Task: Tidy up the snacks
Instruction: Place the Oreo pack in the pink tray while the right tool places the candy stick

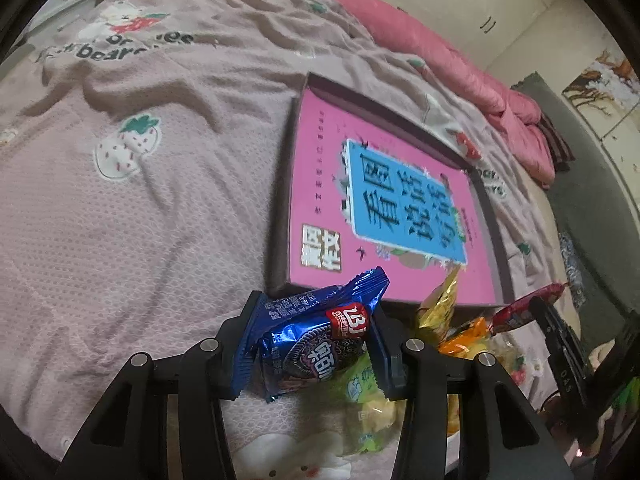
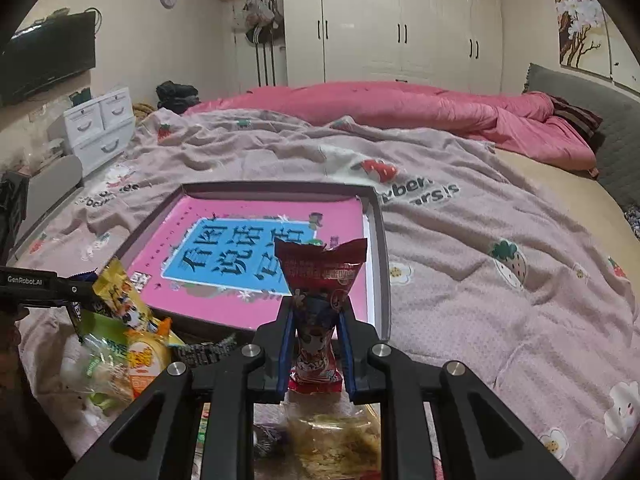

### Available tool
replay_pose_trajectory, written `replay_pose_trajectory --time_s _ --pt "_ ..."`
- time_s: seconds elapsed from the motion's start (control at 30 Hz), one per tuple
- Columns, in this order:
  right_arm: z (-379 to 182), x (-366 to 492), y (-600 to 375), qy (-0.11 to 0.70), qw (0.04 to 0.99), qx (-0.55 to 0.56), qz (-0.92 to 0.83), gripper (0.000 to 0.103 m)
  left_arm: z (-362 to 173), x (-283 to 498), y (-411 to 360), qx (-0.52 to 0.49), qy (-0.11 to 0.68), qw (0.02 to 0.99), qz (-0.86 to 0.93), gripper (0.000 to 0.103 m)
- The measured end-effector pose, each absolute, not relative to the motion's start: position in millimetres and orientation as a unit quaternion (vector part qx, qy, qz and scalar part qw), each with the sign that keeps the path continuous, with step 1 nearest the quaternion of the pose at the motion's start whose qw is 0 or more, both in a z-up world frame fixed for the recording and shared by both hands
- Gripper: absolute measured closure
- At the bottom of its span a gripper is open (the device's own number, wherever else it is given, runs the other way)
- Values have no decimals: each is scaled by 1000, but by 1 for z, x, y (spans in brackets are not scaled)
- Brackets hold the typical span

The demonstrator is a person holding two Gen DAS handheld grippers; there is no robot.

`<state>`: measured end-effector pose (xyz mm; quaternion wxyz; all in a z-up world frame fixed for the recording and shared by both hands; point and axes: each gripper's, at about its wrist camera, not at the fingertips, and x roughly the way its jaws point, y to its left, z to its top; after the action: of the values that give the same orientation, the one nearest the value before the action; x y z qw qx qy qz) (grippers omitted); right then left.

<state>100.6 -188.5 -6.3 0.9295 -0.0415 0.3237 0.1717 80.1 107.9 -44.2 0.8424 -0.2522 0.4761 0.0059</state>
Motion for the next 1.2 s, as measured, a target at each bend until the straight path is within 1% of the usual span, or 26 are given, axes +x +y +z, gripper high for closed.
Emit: replay_pose_trajectory --time_s 0.3,0.53,0.87,1.2 --pt "12 104 -191 296 939 -24 172 82 -3 80 112 -244 410 879 -7 54" --pt "19 115 -194 283 945 -12 165 82 5 97 108 -242 393 887 -28 54" --pt "10 133 -195 305 939 -9 156 82 -24 133 106 -252 430 866 -25 54" --pt "-13 147 -186 363 918 -30 155 82 -36 139 86 -213 451 866 -33 53"
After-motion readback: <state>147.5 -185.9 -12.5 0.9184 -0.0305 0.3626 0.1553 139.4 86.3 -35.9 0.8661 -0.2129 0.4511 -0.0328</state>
